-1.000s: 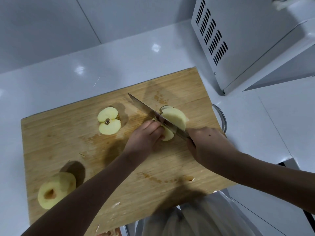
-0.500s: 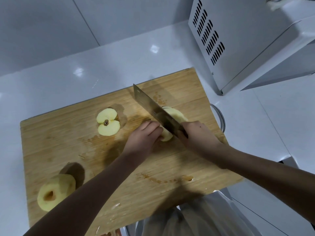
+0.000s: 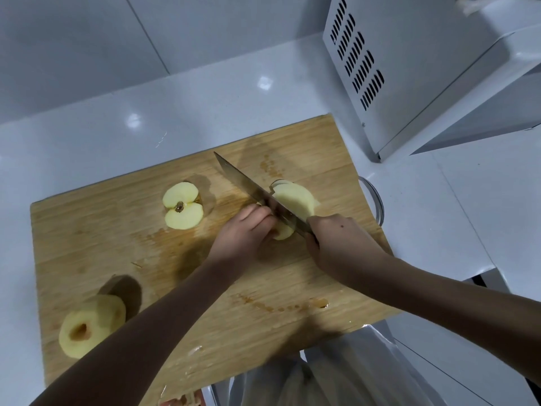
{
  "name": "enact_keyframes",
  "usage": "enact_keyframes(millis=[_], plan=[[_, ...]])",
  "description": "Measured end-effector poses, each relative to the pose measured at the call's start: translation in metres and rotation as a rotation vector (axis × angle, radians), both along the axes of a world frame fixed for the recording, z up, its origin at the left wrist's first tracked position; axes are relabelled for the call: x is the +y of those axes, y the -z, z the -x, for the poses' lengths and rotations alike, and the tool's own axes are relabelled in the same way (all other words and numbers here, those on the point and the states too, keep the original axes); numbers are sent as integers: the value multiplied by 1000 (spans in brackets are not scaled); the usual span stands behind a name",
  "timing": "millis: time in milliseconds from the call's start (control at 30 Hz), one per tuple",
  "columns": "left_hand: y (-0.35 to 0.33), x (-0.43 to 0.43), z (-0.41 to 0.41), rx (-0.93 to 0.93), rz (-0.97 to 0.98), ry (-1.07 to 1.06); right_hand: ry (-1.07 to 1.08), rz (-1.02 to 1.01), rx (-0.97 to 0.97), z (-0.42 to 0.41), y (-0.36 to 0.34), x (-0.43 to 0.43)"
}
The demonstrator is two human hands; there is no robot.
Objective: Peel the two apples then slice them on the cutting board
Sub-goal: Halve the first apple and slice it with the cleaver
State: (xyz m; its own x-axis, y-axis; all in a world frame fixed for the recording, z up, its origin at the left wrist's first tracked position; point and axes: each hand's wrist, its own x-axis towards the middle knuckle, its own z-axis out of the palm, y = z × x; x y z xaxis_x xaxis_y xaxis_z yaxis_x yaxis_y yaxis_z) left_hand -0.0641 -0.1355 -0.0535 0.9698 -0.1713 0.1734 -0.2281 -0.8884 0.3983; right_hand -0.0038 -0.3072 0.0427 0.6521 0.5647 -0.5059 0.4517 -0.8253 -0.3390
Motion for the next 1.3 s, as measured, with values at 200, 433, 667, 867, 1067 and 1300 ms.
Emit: enact_keyframes(millis=[200, 433, 667, 867, 1067, 1300], plan=[[0, 0, 0, -13, -9, -6, 52, 18, 15, -6, 32, 13], [0, 2, 2, -31, -22, 13, 113, -101, 63, -11, 5, -8], [7, 3, 2, -41, -51, 12, 2, -32, -4, 0, -12, -8], [2, 2, 3, -39, -2, 18, 8, 22, 20, -3, 4, 4], [4, 1, 5, -56, -6, -6, 52, 27, 28, -2, 32, 12], [6, 1, 5, -52, -13, -9, 108, -101, 67, -5, 7, -8]])
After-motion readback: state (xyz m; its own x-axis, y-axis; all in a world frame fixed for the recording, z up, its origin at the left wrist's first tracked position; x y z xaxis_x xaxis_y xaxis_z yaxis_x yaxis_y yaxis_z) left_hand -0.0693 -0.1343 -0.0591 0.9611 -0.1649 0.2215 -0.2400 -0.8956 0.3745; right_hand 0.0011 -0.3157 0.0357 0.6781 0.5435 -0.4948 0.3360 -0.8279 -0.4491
